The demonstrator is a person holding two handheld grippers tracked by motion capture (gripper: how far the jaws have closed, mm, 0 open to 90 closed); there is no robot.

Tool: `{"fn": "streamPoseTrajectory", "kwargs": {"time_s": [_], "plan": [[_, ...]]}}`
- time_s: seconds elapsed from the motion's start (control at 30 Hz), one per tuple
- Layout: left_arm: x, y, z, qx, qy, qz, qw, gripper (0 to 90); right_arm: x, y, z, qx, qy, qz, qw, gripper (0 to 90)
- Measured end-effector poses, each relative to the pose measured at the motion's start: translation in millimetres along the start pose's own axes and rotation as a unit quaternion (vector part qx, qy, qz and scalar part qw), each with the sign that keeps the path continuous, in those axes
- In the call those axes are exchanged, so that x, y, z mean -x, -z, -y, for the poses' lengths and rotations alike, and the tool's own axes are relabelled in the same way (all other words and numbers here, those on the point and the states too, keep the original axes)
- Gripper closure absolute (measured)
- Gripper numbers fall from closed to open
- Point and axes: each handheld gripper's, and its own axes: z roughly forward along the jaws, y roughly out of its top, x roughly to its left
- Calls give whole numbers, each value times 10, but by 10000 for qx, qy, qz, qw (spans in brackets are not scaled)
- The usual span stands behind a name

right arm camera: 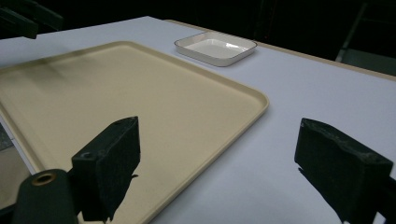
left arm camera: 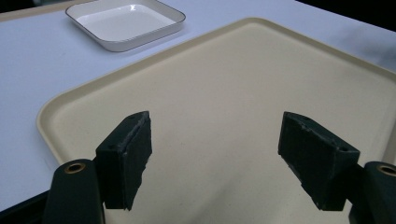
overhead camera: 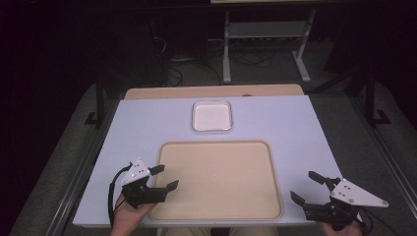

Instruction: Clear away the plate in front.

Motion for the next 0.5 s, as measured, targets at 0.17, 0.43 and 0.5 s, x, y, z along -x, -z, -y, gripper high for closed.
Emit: {"fn": "streamPoseTrajectory", "kwargs": {"time_s": [0.17,0.43,0.5], "plan": [[28,-4,-15,44,-53,-34,10000,250,-2,3,-1,12,13,6,10000,132],[8,7,-24,122,-11,-121,9999,250,-6,6,-2,19,22,3,10000,133],[-2,1,-33,120,0,-136,9998,250,-5,6,-3,26,19,13,10000,132]]}}
